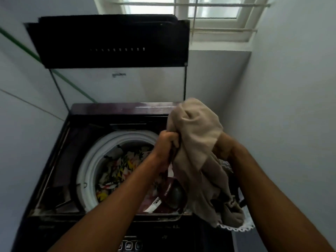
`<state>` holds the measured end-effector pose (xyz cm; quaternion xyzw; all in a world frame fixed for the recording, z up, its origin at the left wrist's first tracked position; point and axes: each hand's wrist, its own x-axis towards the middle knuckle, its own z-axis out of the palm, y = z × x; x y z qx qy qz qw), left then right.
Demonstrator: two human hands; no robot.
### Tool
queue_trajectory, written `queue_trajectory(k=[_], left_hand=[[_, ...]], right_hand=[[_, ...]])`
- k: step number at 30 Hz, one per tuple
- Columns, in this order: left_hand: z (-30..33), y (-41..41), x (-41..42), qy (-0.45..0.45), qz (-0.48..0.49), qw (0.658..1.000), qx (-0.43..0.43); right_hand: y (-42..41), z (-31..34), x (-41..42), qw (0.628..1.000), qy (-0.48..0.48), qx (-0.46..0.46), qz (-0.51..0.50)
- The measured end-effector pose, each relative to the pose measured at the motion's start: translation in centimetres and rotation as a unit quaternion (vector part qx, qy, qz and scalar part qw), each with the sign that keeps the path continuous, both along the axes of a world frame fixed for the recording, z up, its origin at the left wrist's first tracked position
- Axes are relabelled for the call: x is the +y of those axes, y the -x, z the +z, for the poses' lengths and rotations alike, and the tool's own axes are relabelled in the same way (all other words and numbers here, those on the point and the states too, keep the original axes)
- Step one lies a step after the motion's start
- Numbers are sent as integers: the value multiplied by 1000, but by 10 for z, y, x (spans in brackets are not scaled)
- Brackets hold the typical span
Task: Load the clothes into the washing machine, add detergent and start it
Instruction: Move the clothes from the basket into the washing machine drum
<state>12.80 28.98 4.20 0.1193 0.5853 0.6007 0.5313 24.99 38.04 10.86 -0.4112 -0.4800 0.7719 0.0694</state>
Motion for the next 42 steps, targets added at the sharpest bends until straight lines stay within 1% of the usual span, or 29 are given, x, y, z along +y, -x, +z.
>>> queue_trajectory(k=[1,2,3,5,7,8,10,12,13,14,17,18,19,20,21,22,23,24,26,27,28,29,30,31,33,35,37,39,42], left_hand=[[2,12,-9,1,9,1000,-23],[3,23,-18,4,17,999,-32],[4,34,-28,3,24,999,-24],[-2,56,-45,9,38,999,22],[-10,75,-61,40,49,995,82],[-9,83,-70,63,62,989,117],[-9,105,-90,111,94,970,196],[-10,125,-110,150,120,934,301],[-12,134,-119,169,126,913,350],[-17,143,-125,188,127,897,380],[-34,157,-129,251,108,875,400],[-39,155,-127,281,103,863,408],[-43,150,-125,291,102,852,423],[-45,141,-124,280,101,845,444],[-47,130,-122,247,96,841,471],[-48,118,-122,205,78,839,498],[-51,105,-122,162,38,841,514],[-54,92,-122,124,-26,851,510],[-67,63,-124,79,-203,868,445],[-73,48,-124,72,-280,865,411],[-81,36,-122,72,-334,855,390],[-88,25,-120,75,-364,845,385],[-94,16,-117,83,-373,835,396],[-97,9,-115,91,-365,823,425],[-103,1,-109,95,-332,804,483],[-105,-4,-106,91,-303,800,510],[-103,-4,-104,79,-295,797,520],[-96,1,-102,49,-271,802,529],[-83,21,-99,44,-197,835,512]], right_hand=[[7,-6,2,999,28,37,14],[9,-18,7,996,9,39,76],[20,-27,6,992,-46,26,114],[38,-38,-1,972,-143,-9,184],[51,-49,-6,961,-183,-14,207],[59,-51,-10,962,-183,-9,200],[72,-59,-15,974,-169,8,153],[83,-70,-17,982,-166,8,84],[88,-77,-17,981,-182,4,62],[92,-82,-18,976,-209,-9,53],[104,-102,-26,953,-294,-53,55],[107,-109,-29,942,-320,-76,69],[110,-118,-31,926,-352,-101,95],[111,-126,-33,904,-387,-129,129],[111,-133,-34,880,-416,-157,168],[110,-138,-36,855,-439,-183,205],[108,-140,-37,837,-455,-199,229],[105,-140,-37,829,-463,-205,238],[97,-137,-34,826,-480,-194,225],[91,-135,-30,823,-491,-188,214],[86,-132,-25,819,-502,-187,206],[80,-129,-20,816,-510,-186,197],[75,-126,-14,818,-511,-188,187],[70,-124,-10,821,-508,-189,179],[61,-123,-5,826,-501,-189,176],[56,-124,-7,835,-485,-183,183],[54,-126,-11,842,-476,-175,186],[55,-125,-15,843,-476,-168,186],[57,-126,-18,842,-471,-168,200]])
